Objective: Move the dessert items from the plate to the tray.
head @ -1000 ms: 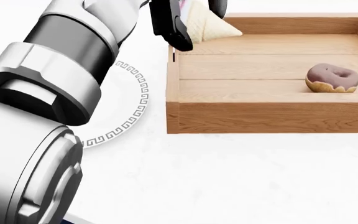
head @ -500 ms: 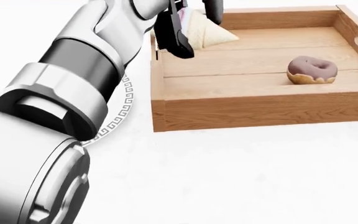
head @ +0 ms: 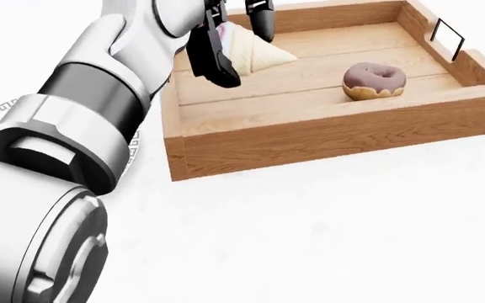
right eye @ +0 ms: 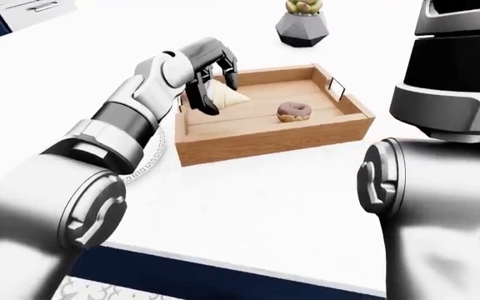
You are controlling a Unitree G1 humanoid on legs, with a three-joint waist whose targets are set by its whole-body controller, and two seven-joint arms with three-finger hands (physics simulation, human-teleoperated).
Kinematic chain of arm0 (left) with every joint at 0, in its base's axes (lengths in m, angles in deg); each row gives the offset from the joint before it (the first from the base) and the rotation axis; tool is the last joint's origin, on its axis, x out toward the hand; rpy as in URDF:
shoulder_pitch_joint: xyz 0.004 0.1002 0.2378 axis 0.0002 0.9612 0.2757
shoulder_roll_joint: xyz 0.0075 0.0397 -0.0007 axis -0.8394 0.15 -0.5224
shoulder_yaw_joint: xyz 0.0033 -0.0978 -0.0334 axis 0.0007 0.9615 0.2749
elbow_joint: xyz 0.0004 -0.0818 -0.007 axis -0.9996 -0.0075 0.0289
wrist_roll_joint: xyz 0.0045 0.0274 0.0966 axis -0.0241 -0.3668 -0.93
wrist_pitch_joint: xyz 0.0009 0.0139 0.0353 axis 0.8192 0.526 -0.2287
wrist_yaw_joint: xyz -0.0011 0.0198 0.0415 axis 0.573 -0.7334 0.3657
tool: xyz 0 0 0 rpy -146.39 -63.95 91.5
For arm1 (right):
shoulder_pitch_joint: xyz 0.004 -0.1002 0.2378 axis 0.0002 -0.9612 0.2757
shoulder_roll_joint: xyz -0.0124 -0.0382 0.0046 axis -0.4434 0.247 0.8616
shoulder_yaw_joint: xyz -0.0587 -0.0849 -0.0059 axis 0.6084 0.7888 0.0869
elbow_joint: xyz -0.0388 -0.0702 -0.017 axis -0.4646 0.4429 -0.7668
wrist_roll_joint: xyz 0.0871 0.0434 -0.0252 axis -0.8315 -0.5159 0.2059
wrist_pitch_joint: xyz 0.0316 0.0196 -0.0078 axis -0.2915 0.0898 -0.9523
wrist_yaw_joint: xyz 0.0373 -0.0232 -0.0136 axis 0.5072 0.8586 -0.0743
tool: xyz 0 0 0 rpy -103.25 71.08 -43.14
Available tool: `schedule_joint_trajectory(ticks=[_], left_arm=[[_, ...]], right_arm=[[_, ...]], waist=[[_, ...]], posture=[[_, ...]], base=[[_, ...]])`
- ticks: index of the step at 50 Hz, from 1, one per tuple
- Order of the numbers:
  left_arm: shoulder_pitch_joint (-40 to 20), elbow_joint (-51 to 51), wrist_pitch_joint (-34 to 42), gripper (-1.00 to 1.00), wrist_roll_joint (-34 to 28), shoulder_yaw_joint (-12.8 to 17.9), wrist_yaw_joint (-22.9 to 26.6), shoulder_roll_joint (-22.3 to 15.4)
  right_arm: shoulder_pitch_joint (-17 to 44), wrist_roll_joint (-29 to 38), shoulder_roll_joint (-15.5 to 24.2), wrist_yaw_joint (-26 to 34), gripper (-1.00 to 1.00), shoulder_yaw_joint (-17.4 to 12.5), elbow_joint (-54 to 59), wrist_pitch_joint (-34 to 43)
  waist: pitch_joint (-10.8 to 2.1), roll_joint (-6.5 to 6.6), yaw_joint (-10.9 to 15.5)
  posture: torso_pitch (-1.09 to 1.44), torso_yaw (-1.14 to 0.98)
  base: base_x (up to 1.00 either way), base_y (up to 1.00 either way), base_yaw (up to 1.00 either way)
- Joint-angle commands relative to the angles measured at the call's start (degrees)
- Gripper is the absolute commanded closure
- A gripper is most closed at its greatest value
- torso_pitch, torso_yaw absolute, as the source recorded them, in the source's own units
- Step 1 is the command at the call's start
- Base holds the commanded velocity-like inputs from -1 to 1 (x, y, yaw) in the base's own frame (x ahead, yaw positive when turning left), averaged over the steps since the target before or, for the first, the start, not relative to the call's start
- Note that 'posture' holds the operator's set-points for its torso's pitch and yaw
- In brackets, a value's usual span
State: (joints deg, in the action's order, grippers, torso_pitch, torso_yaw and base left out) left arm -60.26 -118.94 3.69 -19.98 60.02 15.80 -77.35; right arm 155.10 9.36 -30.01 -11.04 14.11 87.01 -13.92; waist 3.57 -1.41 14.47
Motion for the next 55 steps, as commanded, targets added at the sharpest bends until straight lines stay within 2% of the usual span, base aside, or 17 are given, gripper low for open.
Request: schedule_joint_trajectory(ticks=[1,7,13,15,16,17,18,20,22,23,24,25,28,29,44,51,55], left_arm=[[-2.32,2.56,-0.59,1.00,0.23,0.39,-1.69,-0.48],[-1.77,2.52,-0.45,0.99,-0.42,0.31,-1.97,-0.47],[-1.41,2.49,-0.42,0.44,-0.80,0.36,-1.82,-0.39],[-1.17,2.46,0.24,0.47,-1.15,0.21,-1.25,-0.44],[-1.19,2.48,0.18,0.13,-1.17,0.27,-1.24,-0.55],[-1.16,2.46,0.44,0.24,-1.39,0.19,-1.34,-0.64],[-1.11,2.44,0.73,0.10,-1.72,0.04,-1.74,-0.79],[-1.02,2.40,1.21,0.14,-1.84,0.13,-0.81,-0.89],[-0.96,2.38,1.95,-0.09,-2.36,0.03,-1.71,-1.20],[-0.79,2.37,2.13,-0.42,-2.87,-0.26,-1.96,-1.42],[-0.68,2.37,1.96,-0.42,-2.92,-0.17,-2.03,-1.47],[-0.71,2.34,2.60,-0.76,-3.58,-0.51,-2.54,-1.71],[-0.56,2.33,3.74,-0.84,-3.73,-0.06,-2.33,-1.97],[-0.36,2.27,4.17,-1.00,-4.89,-0.87,-2.93,-2.21],[-1.69,2.22,5.85,-1.00,-7.58,-0.31,-3.88,-3.60],[-4.16,2.19,6.05,-1.00,-11.32,-1.82,-3.24,-5.78],[-6.14,2.28,6.25,-1.00,-11.60,-0.71,-2.72,-7.65]], right_arm=[[2.12,0.22,0.46,-0.56,-1.00,-0.24,-1.46,-0.91],[1.66,0.44,0.58,-0.31,-1.00,-0.25,-2.02,-0.63],[1.42,0.49,0.56,-0.19,-1.00,-0.27,-2.49,-0.35],[1.42,0.53,0.60,-0.21,-1.00,-0.26,-2.46,-0.36],[1.49,0.52,0.58,-0.10,-1.00,-0.25,-2.53,-0.24],[1.48,0.55,0.63,-0.06,-1.00,-0.24,-2.49,-0.27],[1.65,0.56,0.67,-0.20,-1.00,-0.27,-2.22,-0.41],[1.79,0.50,0.55,-0.22,-1.00,-0.25,-2.03,-0.52],[1.83,0.35,0.43,-0.22,-1.00,-0.32,-1.94,-0.61],[1.49,0.30,0.45,-0.37,-1.00,-0.41,-2.08,-0.85],[1.44,0.23,0.43,-0.39,-1.00,-0.47,-2.12,-0.80],[1.58,0.27,0.54,-0.29,-1.00,-0.33,-2.05,-0.86],[1.59,0.34,0.61,-0.22,-1.00,-0.25,-2.08,-0.78],[1.59,0.28,0.51,-0.31,-1.00,-0.36,-2.09,-0.71],[0.88,0.00,0.25,-0.83,-1.00,-0.42,-2.34,-0.79],[0.19,-0.42,0.14,-1.20,-1.00,-0.57,-2.61,-0.89],[0.08,-0.66,0.11,-1.47,-1.00,-0.69,-2.77,-0.88]], waist=[[-2.01,-0.35,-0.31],[-1.93,-0.24,-2.34],[-1.83,-0.20,-4.46],[-1.80,-0.19,-5.22],[-1.79,-0.19,-5.61],[-1.79,-0.19,-6.01],[-1.78,-0.19,-6.41],[-1.77,-0.18,-7.22],[-1.74,-0.18,-7.97],[-1.76,-0.18,-8.32],[-1.74,-0.19,-8.64],[-1.74,-0.21,-8.94],[-1.80,-0.23,-9.69],[-1.81,-0.24,-9.90],[-1.88,-0.60,-11.23],[-1.90,-0.72,-11.28],[-1.87,-0.77,-11.27]], posture=[[0.00,0.09],[0.00,0.09],[0.00,0.09],[0.00,0.09],[0.00,0.09],[0.00,0.09],[0.00,0.09],[0.00,0.09],[0.00,0.09],[0.00,0.09],[0.00,0.09],[0.00,0.09],[0.00,0.09],[0.00,0.09],[0.00,0.09],[0.00,0.09],[0.00,0.09]], base=[[0.00,0.00,0.00],[0.00,0.00,0.00],[0.00,0.00,0.00],[0.00,0.00,0.00],[0.00,0.00,0.00],[0.00,0.00,0.00],[0.00,0.00,0.00],[0.00,0.00,0.00],[0.00,0.00,0.00],[0.00,0.00,0.00],[0.00,0.00,0.00],[0.00,0.00,0.00],[0.00,0.00,0.00],[0.00,0.00,0.00],[0.00,0.00,0.00],[0.00,0.00,0.00],[0.00,0.00,0.00]])
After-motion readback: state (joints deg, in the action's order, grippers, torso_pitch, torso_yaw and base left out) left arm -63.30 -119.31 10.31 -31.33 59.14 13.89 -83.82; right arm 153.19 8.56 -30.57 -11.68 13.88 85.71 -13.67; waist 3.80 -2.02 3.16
